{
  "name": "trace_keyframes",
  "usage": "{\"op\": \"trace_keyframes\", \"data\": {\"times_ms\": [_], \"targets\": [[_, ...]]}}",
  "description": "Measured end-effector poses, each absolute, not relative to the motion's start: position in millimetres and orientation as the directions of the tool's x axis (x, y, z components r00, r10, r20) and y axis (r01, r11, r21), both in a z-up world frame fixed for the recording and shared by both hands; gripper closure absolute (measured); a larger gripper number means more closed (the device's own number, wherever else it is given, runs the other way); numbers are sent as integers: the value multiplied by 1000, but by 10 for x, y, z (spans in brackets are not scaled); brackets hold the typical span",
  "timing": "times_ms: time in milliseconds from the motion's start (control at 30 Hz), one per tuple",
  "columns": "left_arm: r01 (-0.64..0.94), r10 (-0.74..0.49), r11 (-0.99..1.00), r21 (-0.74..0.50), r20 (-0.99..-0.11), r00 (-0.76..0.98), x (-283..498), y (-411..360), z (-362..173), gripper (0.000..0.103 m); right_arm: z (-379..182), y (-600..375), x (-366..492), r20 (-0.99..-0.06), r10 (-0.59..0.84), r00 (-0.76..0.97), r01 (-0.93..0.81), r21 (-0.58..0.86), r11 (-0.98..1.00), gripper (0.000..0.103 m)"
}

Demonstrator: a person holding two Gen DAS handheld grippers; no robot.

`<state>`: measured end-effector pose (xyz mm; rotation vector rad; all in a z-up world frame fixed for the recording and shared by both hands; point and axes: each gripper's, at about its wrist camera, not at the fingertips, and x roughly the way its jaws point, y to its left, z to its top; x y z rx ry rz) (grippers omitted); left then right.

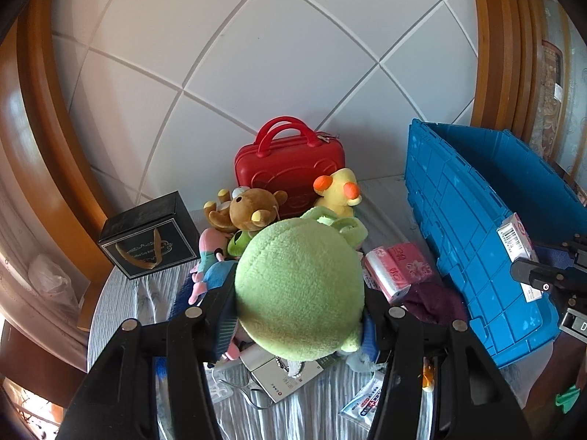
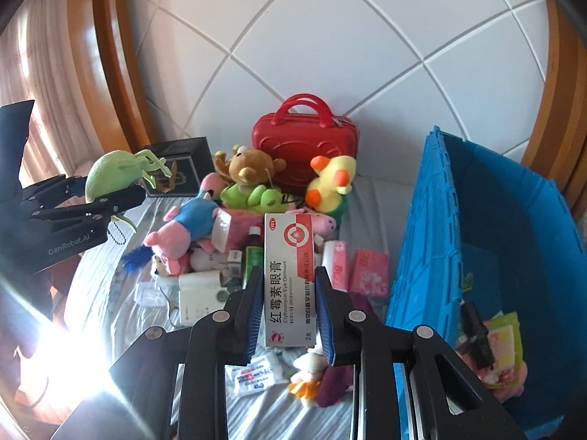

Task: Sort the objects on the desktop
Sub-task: 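Carry the green plush with the left tool while the right tool carries the ointment box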

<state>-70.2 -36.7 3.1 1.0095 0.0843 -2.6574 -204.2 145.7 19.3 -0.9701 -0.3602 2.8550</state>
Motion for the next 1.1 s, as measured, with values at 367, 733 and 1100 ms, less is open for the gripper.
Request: {"op": "trace_keyframes", "data": {"times_ms": [367, 733, 1100], "targets": [[195, -190, -979, 61, -629, -754, -1091, 248, 314, 50, 446, 1954, -1801, -578, 138, -804, -3, -228, -974, 77], [104, -121, -993, 63, -606, -786, -1372, 806, 522, 50, 666, 2372, -1699, -564, 145, -813, -22, -218, -976, 77], [-8, -20, -999, 43, -606, -795, -1752, 1401, 651, 50, 873, 2889, -1654, -576, 118, -809, -6, -194, -981, 77]]}}
